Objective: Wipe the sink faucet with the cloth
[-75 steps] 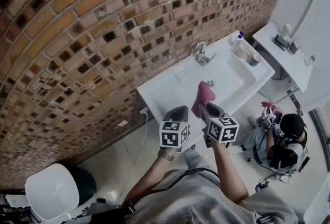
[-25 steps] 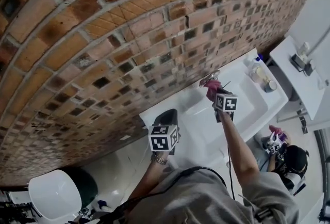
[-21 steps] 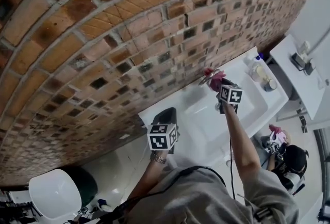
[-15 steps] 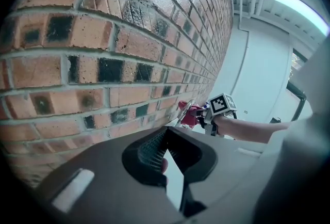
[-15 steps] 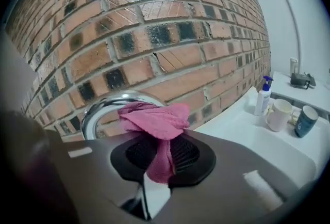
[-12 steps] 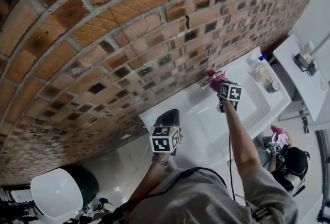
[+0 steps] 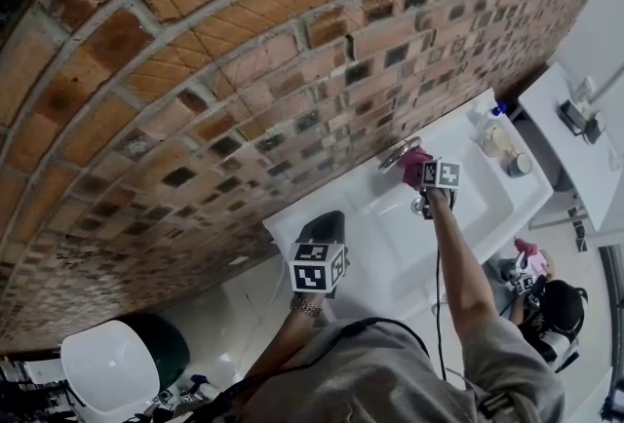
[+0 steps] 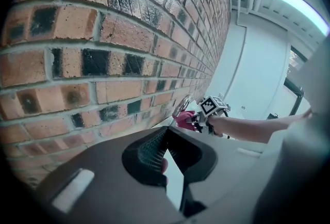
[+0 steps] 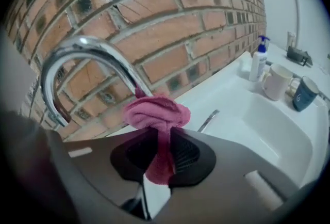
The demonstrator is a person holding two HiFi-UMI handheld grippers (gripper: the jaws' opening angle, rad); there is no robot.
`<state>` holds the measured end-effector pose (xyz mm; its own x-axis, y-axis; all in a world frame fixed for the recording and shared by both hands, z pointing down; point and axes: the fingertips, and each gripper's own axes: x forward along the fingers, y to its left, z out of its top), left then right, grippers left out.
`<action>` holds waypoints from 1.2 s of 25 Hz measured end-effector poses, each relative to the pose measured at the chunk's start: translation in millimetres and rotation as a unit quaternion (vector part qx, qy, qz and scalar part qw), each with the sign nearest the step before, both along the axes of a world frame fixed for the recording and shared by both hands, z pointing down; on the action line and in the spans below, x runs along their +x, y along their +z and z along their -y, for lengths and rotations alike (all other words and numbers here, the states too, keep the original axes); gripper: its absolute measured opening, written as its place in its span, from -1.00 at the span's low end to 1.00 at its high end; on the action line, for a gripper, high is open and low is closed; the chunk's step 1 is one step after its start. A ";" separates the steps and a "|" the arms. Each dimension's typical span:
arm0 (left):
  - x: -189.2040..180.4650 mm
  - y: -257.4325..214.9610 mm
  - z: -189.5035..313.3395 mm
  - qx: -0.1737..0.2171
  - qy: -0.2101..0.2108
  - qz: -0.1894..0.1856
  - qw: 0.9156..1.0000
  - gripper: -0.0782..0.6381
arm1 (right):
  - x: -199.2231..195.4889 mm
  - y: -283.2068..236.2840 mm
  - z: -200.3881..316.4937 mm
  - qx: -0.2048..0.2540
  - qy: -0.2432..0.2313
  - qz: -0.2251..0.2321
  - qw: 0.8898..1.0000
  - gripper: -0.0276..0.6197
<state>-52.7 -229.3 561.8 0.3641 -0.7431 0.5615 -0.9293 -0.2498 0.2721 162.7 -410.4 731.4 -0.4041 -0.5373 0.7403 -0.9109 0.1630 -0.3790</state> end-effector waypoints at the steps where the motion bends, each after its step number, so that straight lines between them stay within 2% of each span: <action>1: 1.2 0.1 0.3 -0.001 0.001 -0.001 1.000 -0.73 | 8.1 -12.3 0.2 0.015 0.017 0.005 1.000 -0.71; 4: 3.0 -0.6 4.6 0.000 0.003 -0.001 1.000 -0.73 | 35.3 -62.2 25.2 0.107 0.085 0.030 0.990 -0.71; 5: 3.2 -0.6 6.1 0.001 0.004 -0.001 1.000 -0.73 | 38.2 -72.8 36.0 0.129 0.088 0.027 0.987 -0.71; 7: 4.0 -0.1 6.2 0.000 0.004 -0.001 1.000 -0.73 | 31.4 -75.0 50.4 0.142 0.063 0.010 0.988 -0.71; 14: 2.8 2.3 6.4 -0.003 0.003 0.000 1.000 -0.73 | 15.3 -20.3 38.3 0.081 0.031 0.001 0.996 -0.71; 18: 5.0 4.2 9.4 -0.002 0.005 -0.001 1.000 -0.73 | 5.8 4.2 13.2 0.073 0.021 0.001 0.997 -0.71; 20: 7.5 4.6 9.9 -0.003 0.008 -0.001 1.000 -0.73 | -4.2 17.1 -7.4 0.050 -0.005 -0.006 0.999 -0.71; 23: 10.4 3.6 10.5 -0.002 0.011 -0.002 1.000 -0.73 | -10.2 49.0 -45.1 0.000 -0.064 -0.057 0.996 -0.71; 25: 11.0 2.2 9.5 -0.002 0.012 -0.004 1.000 -0.73 | -2.2 51.9 -66.2 -0.005 -0.048 -0.048 0.998 -0.71; 28: 8.5 2.2 10.0 -0.001 0.010 -0.005 1.000 -0.73 | 28.2 5.8 -59.5 0.076 0.020 -0.012 0.997 -0.71; 30: 5.4 3.4 11.9 -0.002 0.008 -0.004 1.000 -0.73 | 63.1 -29.5 -40.8 0.127 0.096 -0.008 0.987 -0.71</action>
